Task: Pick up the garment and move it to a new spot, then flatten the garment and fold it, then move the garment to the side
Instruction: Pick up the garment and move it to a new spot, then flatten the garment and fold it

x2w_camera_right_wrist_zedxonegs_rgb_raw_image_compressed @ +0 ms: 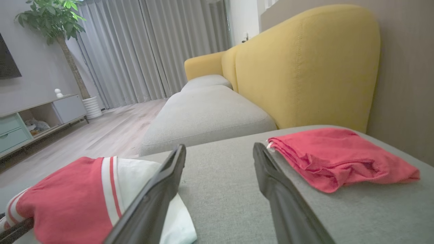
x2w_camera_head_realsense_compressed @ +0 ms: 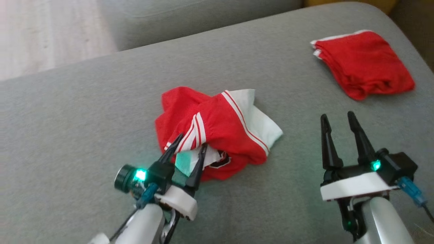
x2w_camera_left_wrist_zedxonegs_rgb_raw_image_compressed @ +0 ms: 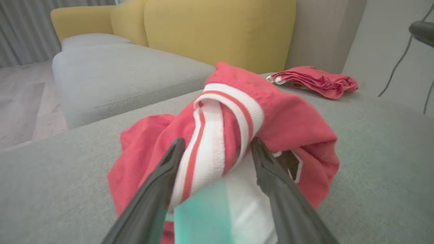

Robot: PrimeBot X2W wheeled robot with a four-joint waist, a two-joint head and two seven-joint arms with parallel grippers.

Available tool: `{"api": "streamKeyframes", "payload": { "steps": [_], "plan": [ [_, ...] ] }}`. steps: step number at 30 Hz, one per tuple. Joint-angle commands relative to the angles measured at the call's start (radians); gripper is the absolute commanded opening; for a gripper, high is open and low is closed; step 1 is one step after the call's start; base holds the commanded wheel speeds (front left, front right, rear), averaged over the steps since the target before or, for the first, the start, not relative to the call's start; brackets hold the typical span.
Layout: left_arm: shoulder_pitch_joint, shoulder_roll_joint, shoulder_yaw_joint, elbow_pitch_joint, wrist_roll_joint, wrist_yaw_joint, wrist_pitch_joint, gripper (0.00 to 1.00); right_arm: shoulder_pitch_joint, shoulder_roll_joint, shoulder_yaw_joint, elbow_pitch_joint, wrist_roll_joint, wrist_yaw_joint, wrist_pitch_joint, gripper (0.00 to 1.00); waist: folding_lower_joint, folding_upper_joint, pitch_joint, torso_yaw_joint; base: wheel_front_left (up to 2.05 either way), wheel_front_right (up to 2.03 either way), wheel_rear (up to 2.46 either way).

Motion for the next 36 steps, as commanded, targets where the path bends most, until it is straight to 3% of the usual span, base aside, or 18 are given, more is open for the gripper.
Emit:
{"api": "streamKeyframes", "payload": {
  "steps": [1,6,11,19,36],
  "plan": [
    [-0.003,0.002,0.029,-0.034,-0.016,0.026,-0.013,1.0,0.001,0.001,0.026,-0.023,-0.004,-0.001,-0.004,1.0,-0.0001,0.0,-0.016,0.037,0.0,0.0,0.0],
    [0.097,0.001,0.082,-0.194,-0.026,0.142,-0.015,1.0,0.049,0.001,0.034,-0.006,-0.009,-0.001,-0.004,1.0,-0.0001,0.0,-0.064,0.126,0.0,0.0,0.0],
    [0.222,0.001,0.186,-0.338,-0.006,0.208,-0.015,1.0,0.089,-0.008,0.037,-0.014,-0.025,-0.001,-0.004,1.0,-0.0001,0.0,-0.111,0.187,0.0,0.0,0.0],
    [0.4,0.001,0.315,-0.487,0.01,0.239,-0.015,1.0,0.143,-0.001,0.018,-0.002,-0.009,-0.001,-0.004,1.0,-0.0001,0.0,-0.177,0.249,0.0,0.0,0.0],
    [0.449,0.001,0.345,-0.509,0.05,0.221,-0.015,1.0,0.179,0.001,0.02,0.021,0.01,-0.001,-0.004,1.0,-0.0001,0.0,-0.218,0.272,0.0,0.0,0.0]
  ]
}}
